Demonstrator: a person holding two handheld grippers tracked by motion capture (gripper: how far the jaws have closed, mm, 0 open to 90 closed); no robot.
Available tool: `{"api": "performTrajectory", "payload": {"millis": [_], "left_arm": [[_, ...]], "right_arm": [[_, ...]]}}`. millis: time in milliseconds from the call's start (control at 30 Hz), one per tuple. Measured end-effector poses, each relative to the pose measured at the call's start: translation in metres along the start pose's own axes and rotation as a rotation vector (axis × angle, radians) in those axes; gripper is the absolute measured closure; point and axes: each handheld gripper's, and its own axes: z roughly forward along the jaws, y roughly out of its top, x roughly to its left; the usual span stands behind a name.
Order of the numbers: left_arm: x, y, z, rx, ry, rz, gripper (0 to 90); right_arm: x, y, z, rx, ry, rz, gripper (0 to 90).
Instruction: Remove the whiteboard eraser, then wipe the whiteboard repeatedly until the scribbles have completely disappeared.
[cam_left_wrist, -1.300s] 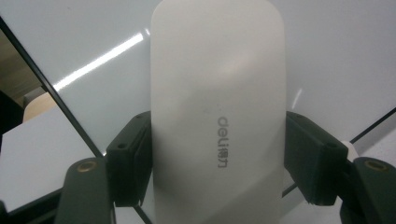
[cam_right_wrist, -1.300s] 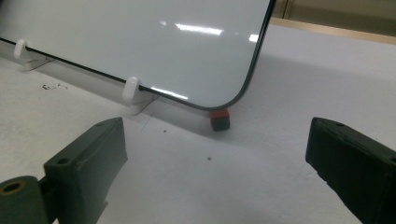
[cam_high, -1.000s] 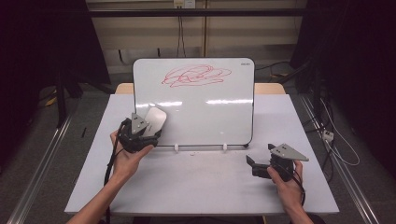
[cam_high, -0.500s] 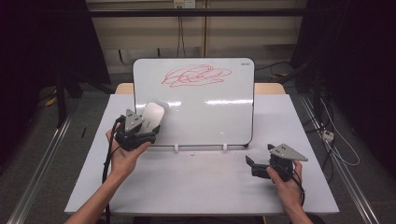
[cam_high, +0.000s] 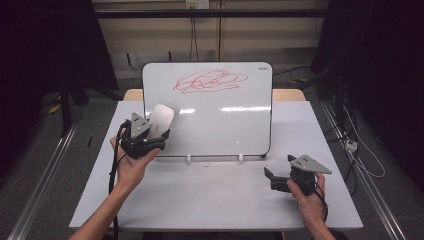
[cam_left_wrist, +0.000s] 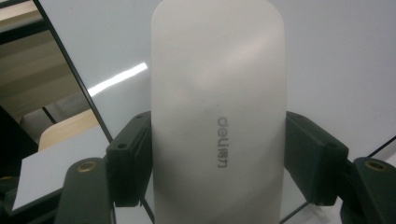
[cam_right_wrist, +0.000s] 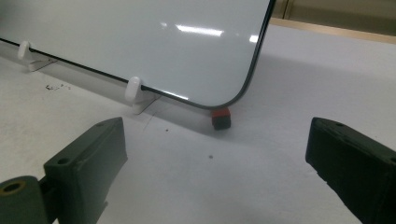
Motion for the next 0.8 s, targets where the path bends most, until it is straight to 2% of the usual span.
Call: {"api": "performTrajectory", "payload": {"millis": [33,267,300,500,800], "left_arm": [[0.0,0.004,-0.001,-0.006,0.024,0.007,31.1],[0.006,0.016,-0.004,-0.032,0.043,0.006,31.2],[0.009,0.02,-0.005,-0.041,0.048,-0.011,31.1],[0.014,0.031,-0.002,-0.055,0.045,-0.037,31.1],[0.011,0.049,0.01,-0.046,0.047,-0.011,31.2]], "right_arm": [[0.0,0.0,0.0,0.001,0.0,0.001,5.0],[0.0,0.0,0.002,0.007,0.001,0.004,5.0],[0.001,0.0,0.002,0.009,0.002,0.002,5.0],[0.004,0.003,0.002,-0.004,0.004,-0.005,5.0],[0.002,0.004,0.007,0.005,0.007,-0.003,5.0]]}}
